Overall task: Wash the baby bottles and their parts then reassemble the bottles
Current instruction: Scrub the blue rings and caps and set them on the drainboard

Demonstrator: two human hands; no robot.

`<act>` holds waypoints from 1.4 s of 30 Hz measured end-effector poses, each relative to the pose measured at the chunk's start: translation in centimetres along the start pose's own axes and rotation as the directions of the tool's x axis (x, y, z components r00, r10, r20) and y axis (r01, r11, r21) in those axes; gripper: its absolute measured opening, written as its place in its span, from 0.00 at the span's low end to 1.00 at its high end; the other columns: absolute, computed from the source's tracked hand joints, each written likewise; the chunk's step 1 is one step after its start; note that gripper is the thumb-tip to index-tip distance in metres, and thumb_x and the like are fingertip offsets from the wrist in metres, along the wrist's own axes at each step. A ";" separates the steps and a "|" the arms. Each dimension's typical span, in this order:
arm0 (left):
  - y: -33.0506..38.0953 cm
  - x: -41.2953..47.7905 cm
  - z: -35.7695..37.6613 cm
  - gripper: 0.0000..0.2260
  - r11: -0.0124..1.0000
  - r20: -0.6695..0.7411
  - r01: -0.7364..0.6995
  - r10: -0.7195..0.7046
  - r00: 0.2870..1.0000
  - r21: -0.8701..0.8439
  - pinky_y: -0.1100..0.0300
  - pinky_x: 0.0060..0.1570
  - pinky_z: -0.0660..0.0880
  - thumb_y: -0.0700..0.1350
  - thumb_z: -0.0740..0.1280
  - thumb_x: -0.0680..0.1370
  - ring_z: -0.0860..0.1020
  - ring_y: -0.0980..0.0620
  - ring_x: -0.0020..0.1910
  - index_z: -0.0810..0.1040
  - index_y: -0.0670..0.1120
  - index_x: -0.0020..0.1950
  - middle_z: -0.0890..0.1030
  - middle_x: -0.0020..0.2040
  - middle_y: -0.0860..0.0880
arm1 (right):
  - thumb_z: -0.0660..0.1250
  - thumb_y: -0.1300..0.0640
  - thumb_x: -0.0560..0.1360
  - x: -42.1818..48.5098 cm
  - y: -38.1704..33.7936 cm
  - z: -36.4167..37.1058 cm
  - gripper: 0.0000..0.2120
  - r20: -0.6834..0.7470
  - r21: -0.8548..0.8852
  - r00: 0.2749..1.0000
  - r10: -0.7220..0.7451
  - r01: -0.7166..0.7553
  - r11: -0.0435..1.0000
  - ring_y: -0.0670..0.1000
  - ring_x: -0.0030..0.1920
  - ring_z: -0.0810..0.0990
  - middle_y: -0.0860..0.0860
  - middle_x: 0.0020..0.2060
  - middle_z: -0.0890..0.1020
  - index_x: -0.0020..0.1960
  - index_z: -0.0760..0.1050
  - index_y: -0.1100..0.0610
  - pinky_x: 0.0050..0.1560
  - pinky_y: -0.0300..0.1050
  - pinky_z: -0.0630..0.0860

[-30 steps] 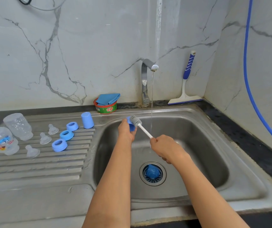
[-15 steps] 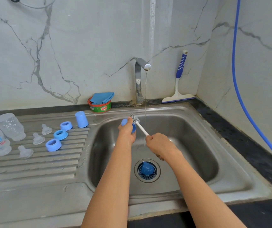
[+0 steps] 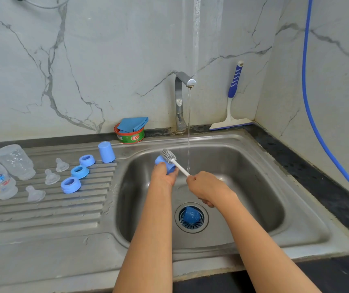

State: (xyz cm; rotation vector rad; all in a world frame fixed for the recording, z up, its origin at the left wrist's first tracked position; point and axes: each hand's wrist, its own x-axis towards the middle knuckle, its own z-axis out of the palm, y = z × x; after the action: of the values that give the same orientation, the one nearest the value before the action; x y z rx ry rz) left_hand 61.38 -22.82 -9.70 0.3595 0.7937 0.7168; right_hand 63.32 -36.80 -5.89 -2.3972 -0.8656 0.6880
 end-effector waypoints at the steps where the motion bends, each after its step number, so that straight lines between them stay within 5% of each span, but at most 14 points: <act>1: 0.4 0.2 -0.1 0.19 0.999 -0.004 -0.009 0.008 1.000 -0.052 0.46 0.63 0.69 0.31 0.53 0.81 0.71 0.42 0.63 0.64 0.38 0.72 0.73 0.59 0.38 | 0.50 0.51 0.81 -0.2 0.0 0.0 0.19 0.010 -0.004 1.000 0.004 -0.004 1.000 0.49 0.28 0.67 0.52 0.32 0.70 0.58 0.72 0.62 0.27 0.41 0.64; 4: 0.8 0.4 0.0 0.20 0.995 0.034 -0.025 0.028 0.999 -0.092 0.44 0.59 0.71 0.33 0.55 0.81 0.71 0.38 0.65 0.65 0.42 0.73 0.68 0.67 0.38 | 0.50 0.51 0.81 0.0 0.1 -0.1 0.19 -0.038 -0.003 0.999 0.006 -0.006 1.000 0.49 0.28 0.67 0.53 0.35 0.72 0.60 0.72 0.63 0.27 0.40 0.64; 8: 0.1 -0.4 0.6 0.16 1.000 0.197 -0.006 0.004 0.980 0.008 0.45 0.53 0.72 0.36 0.56 0.82 0.72 0.40 0.48 0.69 0.47 0.68 0.68 0.59 0.37 | 0.50 0.53 0.81 1.1 0.6 -0.6 0.17 -0.125 0.053 0.992 0.019 -0.012 0.999 0.50 0.30 0.69 0.55 0.38 0.73 0.55 0.73 0.63 0.28 0.40 0.64; 11: 0.6 -0.8 0.6 0.13 0.999 0.253 0.003 0.010 0.967 -0.050 0.43 0.53 0.72 0.36 0.56 0.82 0.73 0.39 0.48 0.69 0.45 0.65 0.70 0.54 0.37 | 0.50 0.53 0.81 0.9 0.6 -0.9 0.15 -0.101 0.088 0.995 -0.012 0.021 0.996 0.48 0.28 0.67 0.52 0.32 0.70 0.50 0.71 0.61 0.26 0.39 0.65; 14: 1.0 -0.3 0.5 0.16 0.991 0.212 -0.035 0.062 0.975 -0.129 0.44 0.55 0.72 0.35 0.57 0.81 0.74 0.38 0.56 0.67 0.42 0.69 0.70 0.58 0.37 | 0.50 0.51 0.81 0.1 0.4 -0.8 0.18 -0.061 0.093 0.998 -0.003 0.009 0.996 0.49 0.25 0.69 0.52 0.30 0.72 0.55 0.73 0.62 0.24 0.38 0.66; 16: 1.1 0.1 0.4 0.15 0.987 0.159 -0.059 0.083 0.984 -0.150 0.46 0.55 0.73 0.39 0.58 0.82 0.75 0.41 0.49 0.67 0.41 0.69 0.72 0.55 0.37 | 0.50 0.51 0.80 -0.2 0.6 -0.8 0.19 -0.015 0.096 1.000 0.009 -0.007 0.995 0.49 0.24 0.68 0.51 0.29 0.72 0.57 0.73 0.62 0.24 0.38 0.66; 18: 1.2 0.2 0.2 0.11 0.985 0.120 -0.022 0.043 0.992 -0.170 0.49 0.55 0.74 0.44 0.59 0.82 0.75 0.43 0.42 0.69 0.39 0.61 0.73 0.48 0.39 | 0.50 0.51 0.80 -0.3 0.6 -0.7 0.19 -0.003 0.091 1.000 0.014 -0.013 0.996 0.49 0.24 0.68 0.51 0.29 0.72 0.57 0.73 0.61 0.23 0.38 0.65; 20: 1.2 0.1 0.2 0.12 0.991 0.105 0.035 -0.021 0.994 -0.131 0.56 0.41 0.78 0.47 0.57 0.83 0.73 0.47 0.38 0.69 0.39 0.49 0.72 0.43 0.40 | 0.50 0.51 0.80 -0.2 0.6 -0.7 0.19 -0.037 0.073 0.999 0.013 -0.010 0.997 0.49 0.25 0.69 0.52 0.31 0.72 0.57 0.73 0.62 0.24 0.39 0.65; 22: 1.2 0.2 0.4 0.13 0.997 0.090 0.076 -0.074 0.993 -0.026 0.64 0.29 0.71 0.48 0.55 0.82 0.69 0.50 0.33 0.68 0.40 0.44 0.70 0.40 0.42 | 0.50 0.52 0.81 0.2 0.6 -0.7 0.19 -0.076 0.075 0.997 0.018 -0.012 0.997 0.49 0.26 0.69 0.52 0.31 0.72 0.56 0.74 0.63 0.25 0.40 0.66; 26: 1.6 0.4 0.6 0.14 0.986 0.089 0.084 -0.097 0.991 0.141 0.63 0.31 0.60 0.50 0.56 0.80 0.63 0.53 0.28 0.68 0.41 0.41 0.67 0.35 0.46 | 0.50 0.52 0.80 0.4 0.8 -1.2 0.19 -0.098 0.078 0.995 0.012 -0.004 0.997 0.49 0.26 0.68 0.51 0.31 0.71 0.53 0.75 0.62 0.25 0.40 0.66; 31: 2.3 0.9 0.4 0.15 0.996 0.009 0.052 -0.053 0.999 0.076 0.65 0.30 0.61 0.53 0.63 0.78 0.62 0.54 0.30 0.70 0.41 0.43 0.69 0.37 0.46 | 0.50 0.52 0.81 0.3 0.8 -1.5 0.16 -0.106 0.012 0.994 -0.037 0.038 0.999 0.48 0.28 0.67 0.50 0.32 0.70 0.47 0.73 0.59 0.28 0.39 0.66; 34: 2.6 1.7 -0.2 0.16 0.999 -0.102 -0.024 0.028 0.994 0.040 0.65 0.31 0.67 0.55 0.67 0.77 0.66 0.55 0.31 0.72 0.44 0.55 0.71 0.38 0.48 | 0.50 0.50 0.81 -0.2 0.9 -1.7 0.17 -0.038 -0.016 0.999 -0.024 0.023 1.000 0.48 0.26 0.67 0.51 0.32 0.71 0.49 0.74 0.59 0.26 0.40 0.66; 39: 1.7 1.8 0.3 0.22 0.999 0.024 -0.030 0.030 0.999 -0.020 0.51 0.56 0.73 0.53 0.66 0.79 0.75 0.48 0.43 0.69 0.40 0.66 0.76 0.51 0.42 | 0.49 0.54 0.82 -0.6 0.5 -1.7 0.14 -0.088 -0.059 0.995 -0.052 0.047 0.997 0.48 0.28 0.66 0.50 0.32 0.69 0.45 0.69 0.59 0.27 0.39 0.64; 42: 1.3 0.9 1.0 0.19 0.996 0.059 -0.026 0.031 0.998 -0.082 0.45 0.61 0.73 0.44 0.66 0.79 0.75 0.40 0.61 0.68 0.36 0.66 0.73 0.64 0.35 | 0.48 0.59 0.82 -0.6 0.1 -1.6 0.13 -0.130 -0.028 0.990 -0.061 0.057 0.998 0.53 0.34 0.69 0.55 0.38 0.70 0.42 0.66 0.59 0.33 0.44 0.68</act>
State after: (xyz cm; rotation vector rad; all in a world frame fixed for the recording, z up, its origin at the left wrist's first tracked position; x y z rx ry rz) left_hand 61.99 -21.30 -8.76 0.3180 0.7019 0.7592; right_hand 63.93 -37.70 -4.62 -2.3971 -0.8903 0.4945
